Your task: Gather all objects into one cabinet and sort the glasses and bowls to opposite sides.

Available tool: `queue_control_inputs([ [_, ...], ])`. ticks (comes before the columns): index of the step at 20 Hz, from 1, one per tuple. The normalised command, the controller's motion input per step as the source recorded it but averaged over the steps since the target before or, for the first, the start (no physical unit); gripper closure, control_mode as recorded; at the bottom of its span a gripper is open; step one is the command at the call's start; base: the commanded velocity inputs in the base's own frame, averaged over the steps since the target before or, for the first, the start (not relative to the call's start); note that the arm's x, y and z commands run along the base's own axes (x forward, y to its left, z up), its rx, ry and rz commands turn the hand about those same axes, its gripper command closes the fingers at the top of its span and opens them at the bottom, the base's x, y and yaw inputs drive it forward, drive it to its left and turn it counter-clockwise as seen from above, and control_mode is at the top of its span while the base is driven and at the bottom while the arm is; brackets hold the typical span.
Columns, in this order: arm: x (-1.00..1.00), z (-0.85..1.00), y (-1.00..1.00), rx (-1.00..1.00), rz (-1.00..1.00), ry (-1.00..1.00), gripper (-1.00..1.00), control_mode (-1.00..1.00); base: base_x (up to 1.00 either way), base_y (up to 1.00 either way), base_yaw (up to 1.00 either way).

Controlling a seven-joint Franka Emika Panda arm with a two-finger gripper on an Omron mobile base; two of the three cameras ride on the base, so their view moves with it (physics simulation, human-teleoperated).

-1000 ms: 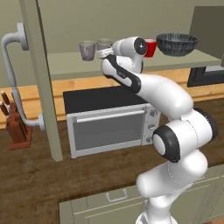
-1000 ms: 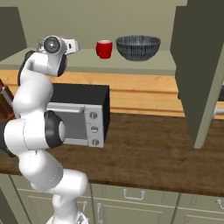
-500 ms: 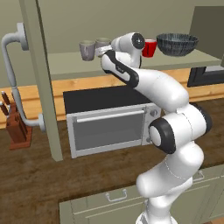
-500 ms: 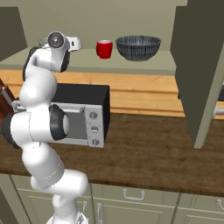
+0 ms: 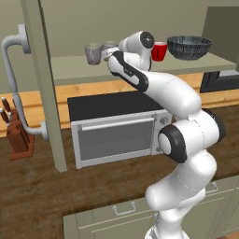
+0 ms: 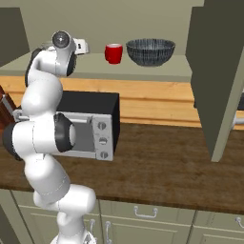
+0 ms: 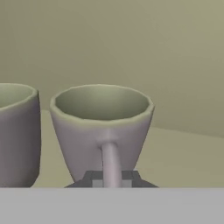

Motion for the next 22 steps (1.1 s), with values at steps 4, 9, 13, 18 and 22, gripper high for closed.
queue_control_inputs([
  [4,0.0,-0.32,0.14,0.0,-0.01,0.0,-1.0,-1.0,0.0,0.0,0.0],
  [9,-0.04,-0.05,0.06,0.0,-0.01,-0.02,-1.0,-1.0,0.0,0.0,0.0],
  [13,-0.08,0.0,0.01,0.0,0.0,-0.05,-1.0,-1.0,0.0,0.0,0.0],
  [18,-0.19,0.02,-0.03,0.0,-0.03,0.0,-1.0,-1.0,0.0,0.0,0.0],
  [22,-0.38,0.04,-0.18,0.0,-0.05,0.0,-1.0,-1.0,0.0,0.0,0.0],
])
